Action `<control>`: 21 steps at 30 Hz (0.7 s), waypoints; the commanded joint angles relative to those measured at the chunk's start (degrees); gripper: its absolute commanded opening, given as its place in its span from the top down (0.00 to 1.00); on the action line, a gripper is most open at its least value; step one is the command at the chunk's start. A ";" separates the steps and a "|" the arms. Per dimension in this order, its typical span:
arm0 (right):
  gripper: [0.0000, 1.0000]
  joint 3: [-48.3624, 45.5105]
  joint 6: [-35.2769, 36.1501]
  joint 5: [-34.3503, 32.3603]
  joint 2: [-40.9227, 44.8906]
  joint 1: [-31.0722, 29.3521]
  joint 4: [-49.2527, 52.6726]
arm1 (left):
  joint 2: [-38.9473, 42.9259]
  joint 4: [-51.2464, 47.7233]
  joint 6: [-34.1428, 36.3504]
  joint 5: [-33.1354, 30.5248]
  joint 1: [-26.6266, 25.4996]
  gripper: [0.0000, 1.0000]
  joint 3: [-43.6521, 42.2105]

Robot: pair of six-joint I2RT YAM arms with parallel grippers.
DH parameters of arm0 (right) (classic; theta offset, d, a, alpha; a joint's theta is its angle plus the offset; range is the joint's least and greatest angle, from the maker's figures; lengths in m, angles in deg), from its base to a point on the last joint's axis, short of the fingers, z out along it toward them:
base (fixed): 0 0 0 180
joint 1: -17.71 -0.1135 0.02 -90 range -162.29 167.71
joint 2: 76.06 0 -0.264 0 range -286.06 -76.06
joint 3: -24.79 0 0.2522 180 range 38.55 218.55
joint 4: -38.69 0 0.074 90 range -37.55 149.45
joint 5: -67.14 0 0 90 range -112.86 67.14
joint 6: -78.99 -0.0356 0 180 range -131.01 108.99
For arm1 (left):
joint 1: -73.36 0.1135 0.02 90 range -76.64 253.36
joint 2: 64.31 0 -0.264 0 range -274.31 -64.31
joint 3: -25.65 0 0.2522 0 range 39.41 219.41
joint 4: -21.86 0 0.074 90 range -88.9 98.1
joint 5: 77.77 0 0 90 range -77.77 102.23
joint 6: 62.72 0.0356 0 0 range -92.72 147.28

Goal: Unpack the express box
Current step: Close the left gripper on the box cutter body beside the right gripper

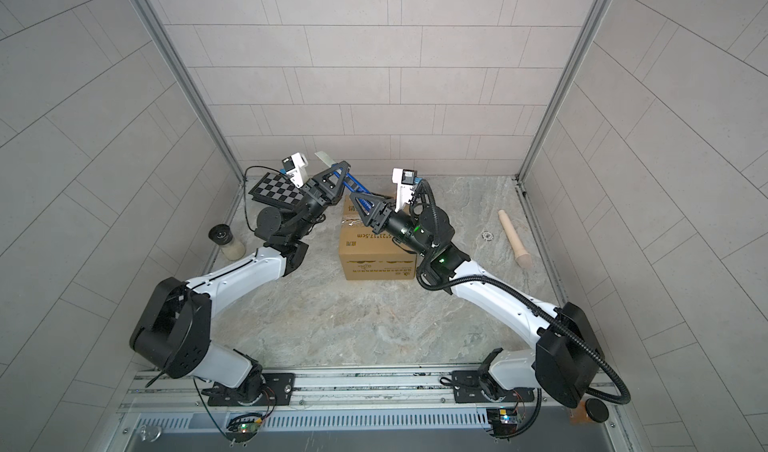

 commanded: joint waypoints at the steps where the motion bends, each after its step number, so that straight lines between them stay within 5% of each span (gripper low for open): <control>1: 0.56 0.60 -0.97 -0.91 0.52 -0.45 -3.01 | 1.24 2.20 0.81 0.51 -0.17 1.00 -0.68; 9: 0.58 0.80 -0.88 -1.70 0.53 -0.45 -2.57 | 1.77 2.09 1.30 0.77 -0.26 1.00 -0.86; 21: 0.83 0.84 -0.96 -2.58 0.37 -0.42 -1.92 | 2.03 2.00 1.57 1.21 -0.50 1.00 -1.06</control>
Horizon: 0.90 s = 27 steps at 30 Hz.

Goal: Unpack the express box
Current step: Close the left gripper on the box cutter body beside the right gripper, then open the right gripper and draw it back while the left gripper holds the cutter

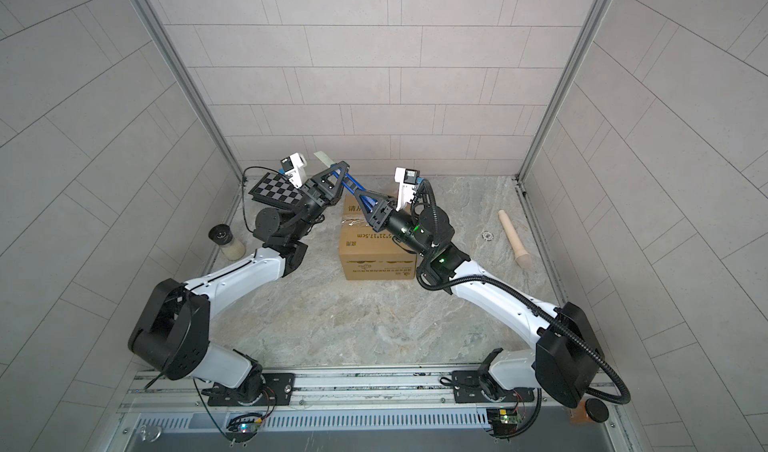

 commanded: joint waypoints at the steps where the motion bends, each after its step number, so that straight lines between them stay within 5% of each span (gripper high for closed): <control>1: 0.85 0.94 0.32 -0.14 0.33 -0.40 -2.06 | 1.45 1.54 1.39 1.00 -0.19 1.00 -0.66; 6: 1.00 1.53 1.53 -0.18 0.60 -0.39 -0.18 | 1.57 0.82 1.70 1.26 -0.18 1.00 -0.67; 9: 1.00 1.85 2.59 -0.85 1.23 -0.43 1.53 | 2.01 -0.57 2.55 1.76 -0.11 0.73 -0.58; 12: 1.00 2.29 4.52 -2.03 2.64 -0.26 4.29 | 2.75 -2.63 3.87 2.05 -0.10 0.20 -0.67; 14: 1.00 2.63 5.74 -3.56 4.07 0.33 7.17 | 3.72 -5.53 5.40 1.89 -0.11 0.00 -0.91; 18: 1.00 3.63 8.89 -6.95 8.13 4.44 16.78 | 6.19 -14.87 9.51 1.39 -0.11 0.00 -1.33; 22: 1.00 9.85 16.73 -10.02 11.13 12.54 37.54 | 11.98 -33.00 16.81 -0.36 0.50 0.00 -1.67; 27: 1.00 23.21 28.06 -8.41 5.33 23.70 60.31 | 21.88 -57.29 29.45 -6.86 0.45 0.00 -2.14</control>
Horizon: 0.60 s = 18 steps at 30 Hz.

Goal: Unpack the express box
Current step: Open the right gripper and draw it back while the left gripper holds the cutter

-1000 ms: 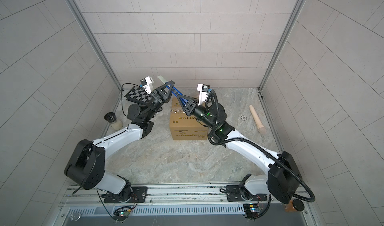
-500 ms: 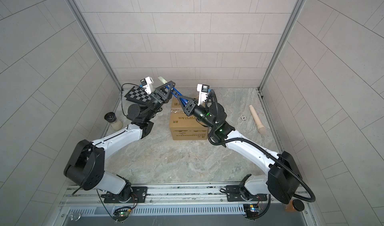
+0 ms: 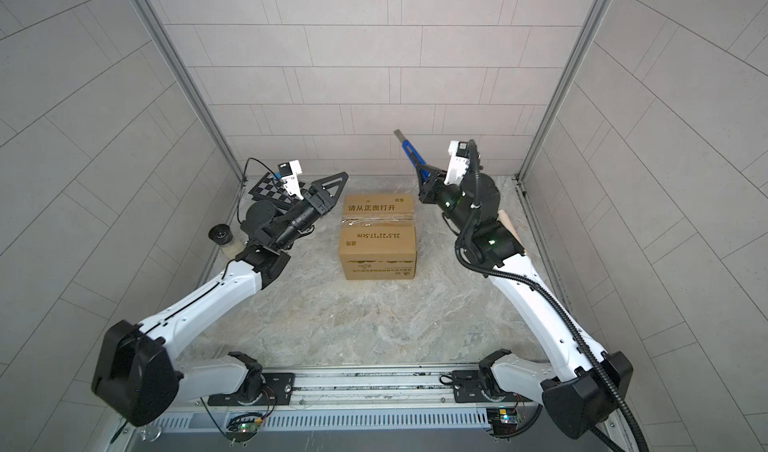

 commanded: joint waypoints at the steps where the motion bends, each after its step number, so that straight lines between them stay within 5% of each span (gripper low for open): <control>1: 1.00 7.70 10.91 0.85 -4.78 4.83 20.04 | 6.62 -20.05 11.55 -4.31 0.26 0.00 -0.80; 7: 1.00 18.87 19.06 2.86 -18.68 5.93 26.70 | 16.67 -28.15 11.33 -7.28 -1.92 0.00 -8.47; 18: 1.00 36.14 26.94 2.26 -39.70 5.95 33.05 | 22.62 -27.93 7.18 -14.24 -16.24 0.00 -19.75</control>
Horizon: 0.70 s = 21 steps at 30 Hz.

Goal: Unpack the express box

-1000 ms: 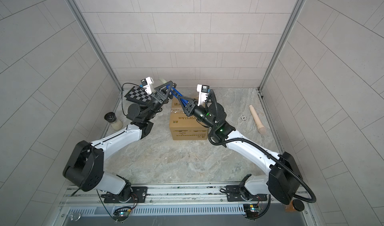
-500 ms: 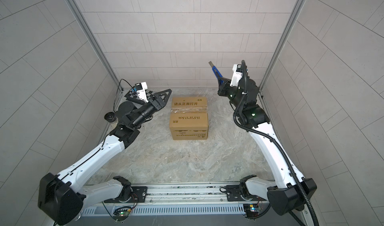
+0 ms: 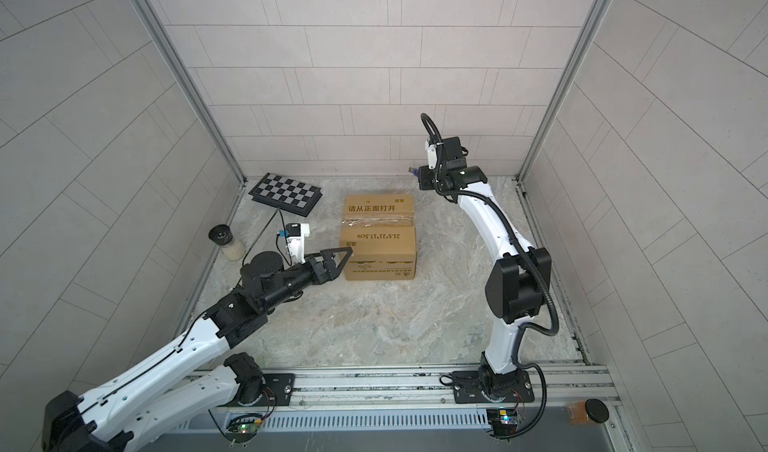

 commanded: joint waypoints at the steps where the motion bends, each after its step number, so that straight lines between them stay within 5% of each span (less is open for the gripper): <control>1: 1.00 5.29 5.41 1.28 -1.72 -0.03 3.54 | 0.27 0.75 -0.47 -3.12 -2.18 0.00 -1.97; 12: 1.00 11.63 14.37 7.62 -8.40 0.01 10.96 | -7.78 6.80 -1.00 -2.16 -1.80 0.00 -1.21; 21: 1.00 2.49 12.16 6.79 -2.46 -0.34 8.24 | -13.80 11.11 -1.41 3.04 8.92 0.00 0.39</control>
